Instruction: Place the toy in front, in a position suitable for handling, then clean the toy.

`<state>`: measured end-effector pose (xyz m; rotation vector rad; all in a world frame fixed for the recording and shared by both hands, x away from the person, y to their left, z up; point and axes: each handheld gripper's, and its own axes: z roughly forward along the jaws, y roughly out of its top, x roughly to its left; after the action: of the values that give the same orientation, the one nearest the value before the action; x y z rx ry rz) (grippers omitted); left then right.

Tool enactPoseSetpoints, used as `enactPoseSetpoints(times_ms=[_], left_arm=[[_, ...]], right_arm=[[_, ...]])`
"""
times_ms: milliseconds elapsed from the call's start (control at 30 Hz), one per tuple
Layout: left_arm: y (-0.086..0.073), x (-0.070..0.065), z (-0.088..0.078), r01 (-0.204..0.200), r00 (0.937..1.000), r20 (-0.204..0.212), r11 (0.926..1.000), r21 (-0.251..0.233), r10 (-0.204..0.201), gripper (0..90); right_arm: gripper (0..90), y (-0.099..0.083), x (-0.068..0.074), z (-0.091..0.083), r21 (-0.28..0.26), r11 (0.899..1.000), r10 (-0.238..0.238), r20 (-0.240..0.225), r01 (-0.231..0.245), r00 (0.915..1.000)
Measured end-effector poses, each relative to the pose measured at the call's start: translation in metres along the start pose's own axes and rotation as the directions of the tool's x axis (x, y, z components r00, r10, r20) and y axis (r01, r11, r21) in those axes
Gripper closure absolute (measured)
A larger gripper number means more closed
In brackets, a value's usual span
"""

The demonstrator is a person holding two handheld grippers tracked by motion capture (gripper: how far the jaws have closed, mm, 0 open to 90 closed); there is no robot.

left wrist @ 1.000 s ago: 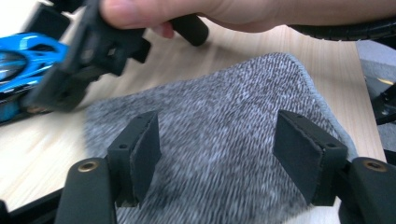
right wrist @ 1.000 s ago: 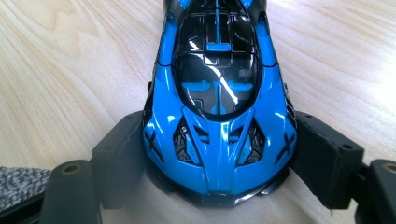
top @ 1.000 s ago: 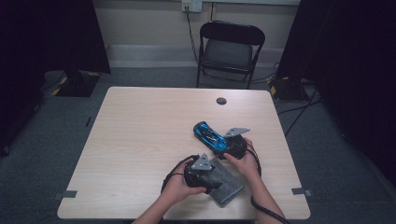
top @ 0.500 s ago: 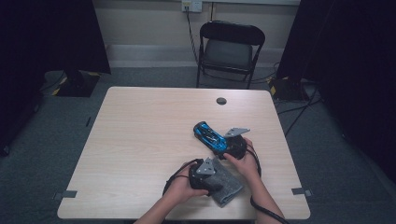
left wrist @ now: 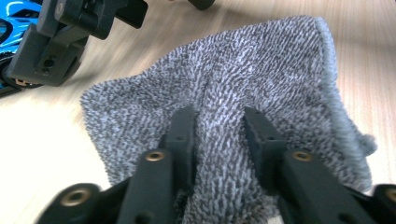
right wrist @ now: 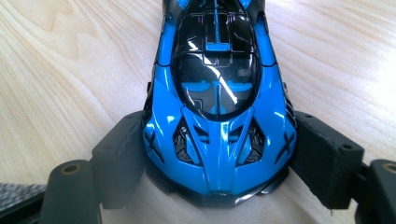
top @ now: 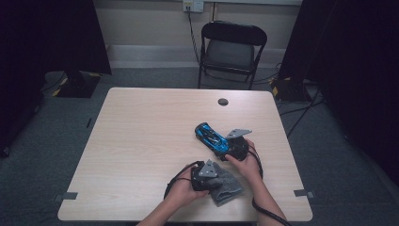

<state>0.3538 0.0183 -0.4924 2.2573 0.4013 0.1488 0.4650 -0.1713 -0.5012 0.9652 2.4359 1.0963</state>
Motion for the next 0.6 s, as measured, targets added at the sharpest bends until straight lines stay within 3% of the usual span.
enactPoseSetpoints(times_ms=[100, 167, 267, 333, 500, 567, 600], left_arm=[[-0.003, 0.0, -0.002, 0.02, 0.9998, -0.004, 0.9994, -0.027, -0.02, 72.8], [-0.002, 0.002, -0.005, 0.025, 0.9997, -0.006, 0.9996, -0.016, -0.025, 73.9], [-0.002, 0.006, -0.012, -0.002, 0.9994, -0.034, 1.0, -0.009, 0.002, 74.7], [-0.002, 0.008, -0.015, 0.006, 0.9992, -0.04, 0.9999, -0.013, -0.006, 74.9], [-0.003, 0.02, -0.032, 0.051, 0.9974, -0.047, 0.9964, -0.067, -0.054, 75.2], [-0.001, 0.029, -0.045, 0.092, 0.9937, -0.054, 0.9894, -0.112, -0.098, 75.2], [-0.001, 0.029, -0.045, 0.092, 0.9937, -0.054, 0.9894, -0.112, -0.098, 75.2]], right_arm=[[23.7, 0.0, 0.0, 0.0, 0.0, 1.0, 0.0, 0.0, 0.0, 1.0], [23.7, 0.0, 0.0, 0.0, 0.0, 1.0, 0.001, 0.0, -0.001, 1.0], [23.7, 0.0, 0.0, 0.0, 0.0, 1.0, 0.001, 0.0, -0.001, 1.0], [23.7, 0.0, 0.0, 0.0, 0.0, 1.0, 0.001, 0.0, -0.001, 1.0], [23.7, 0.0, 0.0, 0.0, 0.0, 1.0, 0.001, 0.0, -0.001, 1.0], [23.7, 0.0, 0.0, 0.0, 0.0, 1.0, 0.0, 0.0, 0.0, 1.0], [23.7, 0.0, 0.0, 0.0, 0.0, 1.0, 0.001, 0.0, -0.001, 1.0]])
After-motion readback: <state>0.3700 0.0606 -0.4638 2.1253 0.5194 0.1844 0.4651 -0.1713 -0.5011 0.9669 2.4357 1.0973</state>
